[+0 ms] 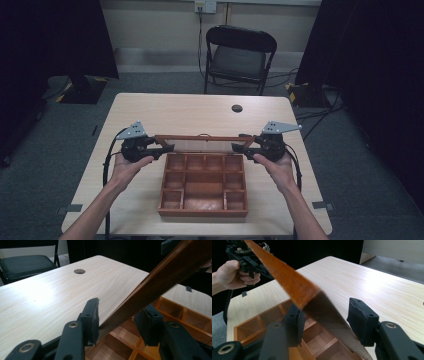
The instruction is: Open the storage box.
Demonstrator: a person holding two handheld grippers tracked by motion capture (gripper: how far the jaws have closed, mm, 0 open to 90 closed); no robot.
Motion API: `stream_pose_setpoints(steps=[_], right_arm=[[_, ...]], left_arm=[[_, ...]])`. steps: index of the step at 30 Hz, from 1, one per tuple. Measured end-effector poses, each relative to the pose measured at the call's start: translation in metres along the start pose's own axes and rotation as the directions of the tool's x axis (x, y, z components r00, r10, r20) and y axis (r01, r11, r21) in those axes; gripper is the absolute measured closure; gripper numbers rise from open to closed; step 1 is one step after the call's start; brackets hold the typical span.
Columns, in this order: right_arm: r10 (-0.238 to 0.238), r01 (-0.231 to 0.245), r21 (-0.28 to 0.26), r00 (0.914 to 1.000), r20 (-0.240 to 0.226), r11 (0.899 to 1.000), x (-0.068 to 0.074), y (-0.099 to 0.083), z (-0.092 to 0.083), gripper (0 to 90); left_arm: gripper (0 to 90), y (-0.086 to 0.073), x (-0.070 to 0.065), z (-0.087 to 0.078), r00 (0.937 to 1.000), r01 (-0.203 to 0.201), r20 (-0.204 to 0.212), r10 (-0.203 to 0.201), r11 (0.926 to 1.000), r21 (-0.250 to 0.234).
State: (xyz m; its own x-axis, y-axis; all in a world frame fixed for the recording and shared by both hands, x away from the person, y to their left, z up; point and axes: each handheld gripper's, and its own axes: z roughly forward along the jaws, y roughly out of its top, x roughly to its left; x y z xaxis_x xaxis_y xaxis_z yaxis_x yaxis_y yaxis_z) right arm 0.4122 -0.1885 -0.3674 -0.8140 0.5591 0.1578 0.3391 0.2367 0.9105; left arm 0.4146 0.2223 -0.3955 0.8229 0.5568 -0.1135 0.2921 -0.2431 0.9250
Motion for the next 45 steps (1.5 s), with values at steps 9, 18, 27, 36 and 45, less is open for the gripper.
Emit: stream_pose_setpoints(steps=[9,18,27,36,45], right_arm=[[0.009,-0.009,-0.022,0.9999,0.009,1.000,-0.008,0.004,0.003,49.6],[0.040,-0.039,-0.038,0.9988,0.028,0.999,-0.015,-0.001,0.006,49.4],[0.049,-0.049,0.002,0.9978,0.044,0.999,-0.025,-0.007,0.014,49.5],[0.065,-0.066,0.022,0.9966,0.051,0.998,-0.032,-0.016,0.022,52.8],[0.078,-0.080,0.035,0.9955,0.054,0.996,-0.040,-0.023,0.029,53.8]], left_arm=[[56.9,0.002,0.005,0.003,0.9999,0.009,-0.013,-0.009,0.9999,-0.013],[57.9,0.004,0.010,0.006,0.9998,0.012,-0.015,-0.013,0.9998,-0.013],[58.7,0.005,0.015,0.008,0.9997,0.016,-0.018,-0.016,0.9998,-0.007],[58.8,0.002,0.018,0.013,0.9990,0.031,-0.031,-0.031,0.9995,-0.009],[59.3,0.000,0.023,0.018,0.9981,0.047,-0.041,-0.047,0.9989,0.004]])
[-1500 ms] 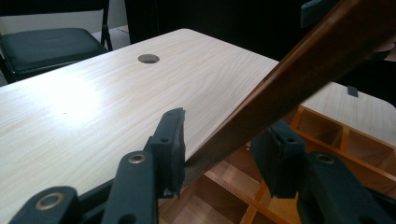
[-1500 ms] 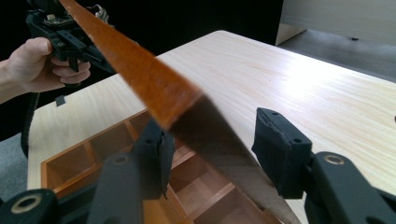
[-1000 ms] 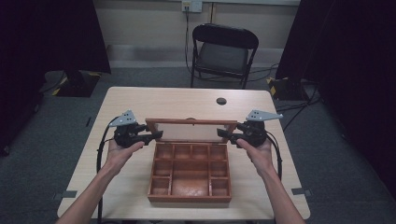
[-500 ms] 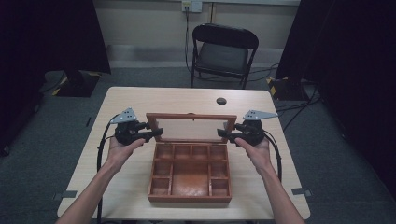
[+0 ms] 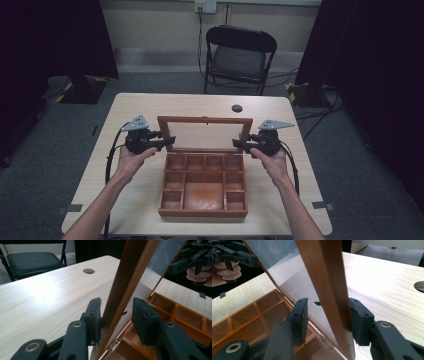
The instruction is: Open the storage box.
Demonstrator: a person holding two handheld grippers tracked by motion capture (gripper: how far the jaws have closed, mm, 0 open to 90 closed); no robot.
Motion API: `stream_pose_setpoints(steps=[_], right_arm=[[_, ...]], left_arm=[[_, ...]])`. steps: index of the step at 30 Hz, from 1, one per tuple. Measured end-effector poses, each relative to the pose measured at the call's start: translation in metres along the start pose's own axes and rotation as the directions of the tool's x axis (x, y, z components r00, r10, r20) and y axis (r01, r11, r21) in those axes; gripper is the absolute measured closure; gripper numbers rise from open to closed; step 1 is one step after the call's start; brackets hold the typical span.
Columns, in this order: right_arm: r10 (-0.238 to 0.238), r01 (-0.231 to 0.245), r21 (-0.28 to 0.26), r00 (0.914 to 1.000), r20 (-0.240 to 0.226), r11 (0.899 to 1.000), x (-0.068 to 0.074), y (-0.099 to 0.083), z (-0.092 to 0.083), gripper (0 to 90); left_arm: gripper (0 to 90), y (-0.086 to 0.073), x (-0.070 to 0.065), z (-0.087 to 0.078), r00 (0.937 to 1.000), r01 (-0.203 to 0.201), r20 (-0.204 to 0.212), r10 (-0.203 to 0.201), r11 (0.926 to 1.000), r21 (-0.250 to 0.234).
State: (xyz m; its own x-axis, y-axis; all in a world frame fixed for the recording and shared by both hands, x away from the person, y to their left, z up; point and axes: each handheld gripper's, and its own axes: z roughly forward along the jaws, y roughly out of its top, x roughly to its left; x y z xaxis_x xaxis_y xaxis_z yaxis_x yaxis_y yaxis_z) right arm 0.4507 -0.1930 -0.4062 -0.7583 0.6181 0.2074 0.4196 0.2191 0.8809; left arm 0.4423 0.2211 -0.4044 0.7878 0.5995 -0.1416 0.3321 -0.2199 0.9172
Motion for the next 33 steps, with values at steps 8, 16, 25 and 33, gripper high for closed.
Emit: stream_pose_setpoints(steps=[8,16,25,33], right_arm=[[0.012,-0.012,-0.008,0.9999,0.003,1.000,-0.005,-0.002,0.003,55.3],[0.011,-0.011,-0.007,0.9999,0.004,1.000,-0.007,-0.003,0.005,55.7],[0.026,-0.026,-0.001,0.9995,0.019,1.000,-0.009,-0.006,0.014,50.4],[0.034,-0.034,-0.001,0.9986,0.041,0.999,-0.013,-0.008,0.021,53.5]], left_arm=[[59.7,-0.002,0.002,0.003,0.9998,0.012,-0.016,-0.013,0.9999,-0.011],[60.2,-0.011,0.006,0.008,0.9990,0.039,-0.023,-0.039,0.9993,-0.002],[61.5,-0.013,0.010,0.012,0.9982,0.051,-0.031,-0.052,0.9986,-0.012],[62.9,-0.012,0.015,0.017,0.9970,0.061,-0.047,-0.061,0.9981,-0.003]])
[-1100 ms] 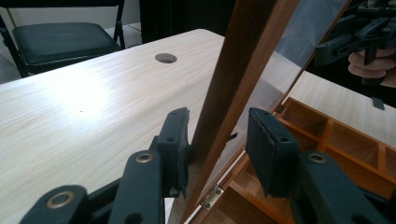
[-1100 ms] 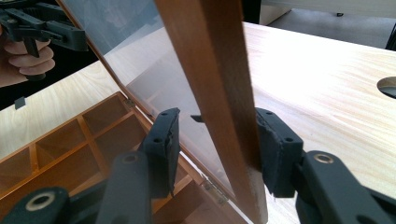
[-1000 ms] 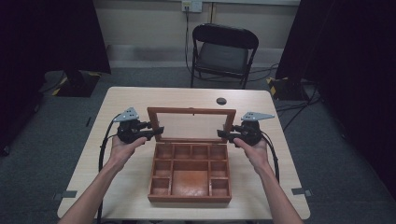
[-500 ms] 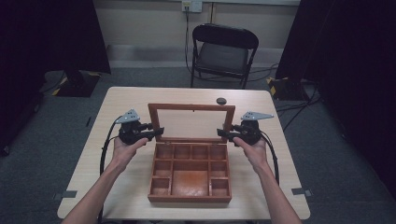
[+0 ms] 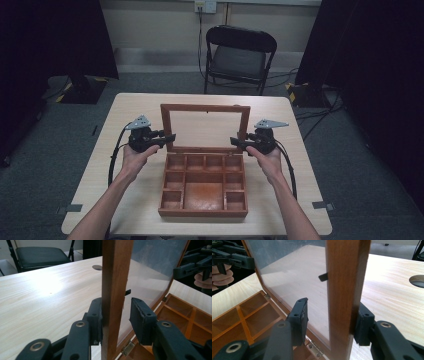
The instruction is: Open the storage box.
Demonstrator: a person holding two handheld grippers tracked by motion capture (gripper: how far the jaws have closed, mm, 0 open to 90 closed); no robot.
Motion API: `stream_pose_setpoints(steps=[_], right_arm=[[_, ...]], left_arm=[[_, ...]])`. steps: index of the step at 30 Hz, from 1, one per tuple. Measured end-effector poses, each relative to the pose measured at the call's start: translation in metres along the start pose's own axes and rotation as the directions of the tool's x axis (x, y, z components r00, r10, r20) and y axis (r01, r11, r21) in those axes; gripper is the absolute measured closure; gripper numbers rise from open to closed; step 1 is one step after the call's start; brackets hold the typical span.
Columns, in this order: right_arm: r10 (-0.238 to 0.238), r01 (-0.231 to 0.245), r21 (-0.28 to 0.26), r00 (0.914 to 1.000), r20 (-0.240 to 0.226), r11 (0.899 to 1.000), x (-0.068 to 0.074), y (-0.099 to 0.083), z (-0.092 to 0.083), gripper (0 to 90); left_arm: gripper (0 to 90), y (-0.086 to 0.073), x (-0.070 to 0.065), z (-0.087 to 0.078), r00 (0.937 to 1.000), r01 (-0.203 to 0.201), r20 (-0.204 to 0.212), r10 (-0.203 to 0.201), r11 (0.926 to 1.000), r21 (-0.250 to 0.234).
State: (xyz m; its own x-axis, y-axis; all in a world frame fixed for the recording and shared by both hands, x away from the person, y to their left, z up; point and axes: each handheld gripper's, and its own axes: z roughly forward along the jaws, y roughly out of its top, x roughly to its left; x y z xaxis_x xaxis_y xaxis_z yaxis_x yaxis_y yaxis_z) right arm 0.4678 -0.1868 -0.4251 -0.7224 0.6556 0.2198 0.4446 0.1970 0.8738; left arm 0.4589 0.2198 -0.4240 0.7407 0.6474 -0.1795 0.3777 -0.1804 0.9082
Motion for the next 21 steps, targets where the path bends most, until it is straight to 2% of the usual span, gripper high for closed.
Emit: stream_pose_setpoints(steps=[4,10,15,21], right_arm=[[0.003,-0.003,-0.002,1.0000,-0.006,1.000,-0.003,0.000,0.001,54.5],[0.002,-0.002,-0.001,1.0000,0.005,1.000,-0.004,-0.001,0.002,54.9],[-0.002,0.002,0.007,1.0000,0.003,1.000,-0.005,-0.002,0.003,52.0],[0.005,-0.005,0.023,1.0000,0.006,1.000,-0.006,-0.006,0.008,46.7]], left_arm=[[63.2,-0.001,0.002,0.002,1.0000,0.005,0.002,-0.005,0.9999,0.012],[62.6,-0.011,0.004,0.007,1.0000,0.005,0.004,-0.005,0.9980,0.063],[64.0,-0.011,0.006,0.008,1.0000,0.001,0.000,-0.001,0.9977,0.067],[64.0,-0.012,0.007,0.010,0.9997,0.025,-0.008,-0.024,0.9980,0.058]])
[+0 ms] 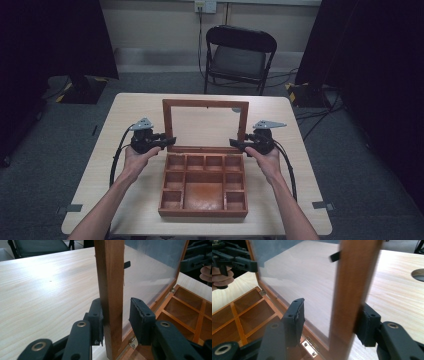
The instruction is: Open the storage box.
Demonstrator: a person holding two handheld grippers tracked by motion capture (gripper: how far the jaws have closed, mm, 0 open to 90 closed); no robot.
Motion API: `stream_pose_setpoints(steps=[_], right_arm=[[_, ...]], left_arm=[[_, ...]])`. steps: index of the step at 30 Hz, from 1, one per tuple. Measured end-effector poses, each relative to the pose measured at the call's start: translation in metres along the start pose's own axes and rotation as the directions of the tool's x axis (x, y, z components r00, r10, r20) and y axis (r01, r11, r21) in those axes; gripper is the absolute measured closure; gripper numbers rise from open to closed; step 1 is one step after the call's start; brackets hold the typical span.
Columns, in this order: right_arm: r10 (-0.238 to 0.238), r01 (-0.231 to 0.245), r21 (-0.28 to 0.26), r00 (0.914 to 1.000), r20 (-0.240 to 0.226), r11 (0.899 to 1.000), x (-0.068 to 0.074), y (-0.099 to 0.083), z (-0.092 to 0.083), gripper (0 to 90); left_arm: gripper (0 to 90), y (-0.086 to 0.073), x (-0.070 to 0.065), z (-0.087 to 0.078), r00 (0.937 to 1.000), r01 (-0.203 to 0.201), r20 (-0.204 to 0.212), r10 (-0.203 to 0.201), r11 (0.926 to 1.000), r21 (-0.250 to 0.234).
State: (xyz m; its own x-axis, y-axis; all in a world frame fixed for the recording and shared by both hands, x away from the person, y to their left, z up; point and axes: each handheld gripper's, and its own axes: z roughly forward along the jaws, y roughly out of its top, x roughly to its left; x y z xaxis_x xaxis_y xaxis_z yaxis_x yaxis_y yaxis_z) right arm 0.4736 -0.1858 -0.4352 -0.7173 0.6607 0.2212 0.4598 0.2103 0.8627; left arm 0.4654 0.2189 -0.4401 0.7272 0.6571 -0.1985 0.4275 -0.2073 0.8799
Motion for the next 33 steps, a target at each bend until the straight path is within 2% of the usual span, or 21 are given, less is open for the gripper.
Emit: stream_pose_setpoints(steps=[5,9,14,23,29,33], right_arm=[[0.005,-0.005,0.010,1.0000,0.006,1.000,0.000,-0.002,0.005,49.0],[0.010,-0.011,0.034,0.9997,0.021,0.999,0.000,-0.005,0.009,46.6],[0.031,-0.031,0.022,0.9994,0.018,0.999,-0.004,-0.006,0.010,51.7],[0.028,-0.029,0.027,0.9991,0.031,0.999,-0.002,-0.008,0.009,51.1],[0.033,-0.034,0.037,0.9992,0.022,0.999,-0.003,-0.014,0.010,50.6],[0.043,-0.044,0.041,0.9989,0.016,0.998,-0.004,-0.016,0.011,49.3]], left_arm=[[64.0,0.000,0.001,0.000,1.0000,0.001,0.000,-0.001,1.0000,0.007],[64.0,-0.002,0.003,0.001,1.0000,0.009,-0.002,-0.009,0.9999,0.012],[63.7,-0.002,0.004,0.002,0.9998,0.019,-0.003,-0.018,0.9997,0.013],[62.1,-0.003,0.004,0.004,0.9997,0.024,-0.002,-0.024,0.9996,0.016],[60.1,-0.004,0.005,0.005,0.9997,0.024,-0.008,-0.024,0.9991,0.035],[57.5,-0.007,0.005,0.008,0.9990,0.044,-0.005,-0.043,0.9987,0.028]])
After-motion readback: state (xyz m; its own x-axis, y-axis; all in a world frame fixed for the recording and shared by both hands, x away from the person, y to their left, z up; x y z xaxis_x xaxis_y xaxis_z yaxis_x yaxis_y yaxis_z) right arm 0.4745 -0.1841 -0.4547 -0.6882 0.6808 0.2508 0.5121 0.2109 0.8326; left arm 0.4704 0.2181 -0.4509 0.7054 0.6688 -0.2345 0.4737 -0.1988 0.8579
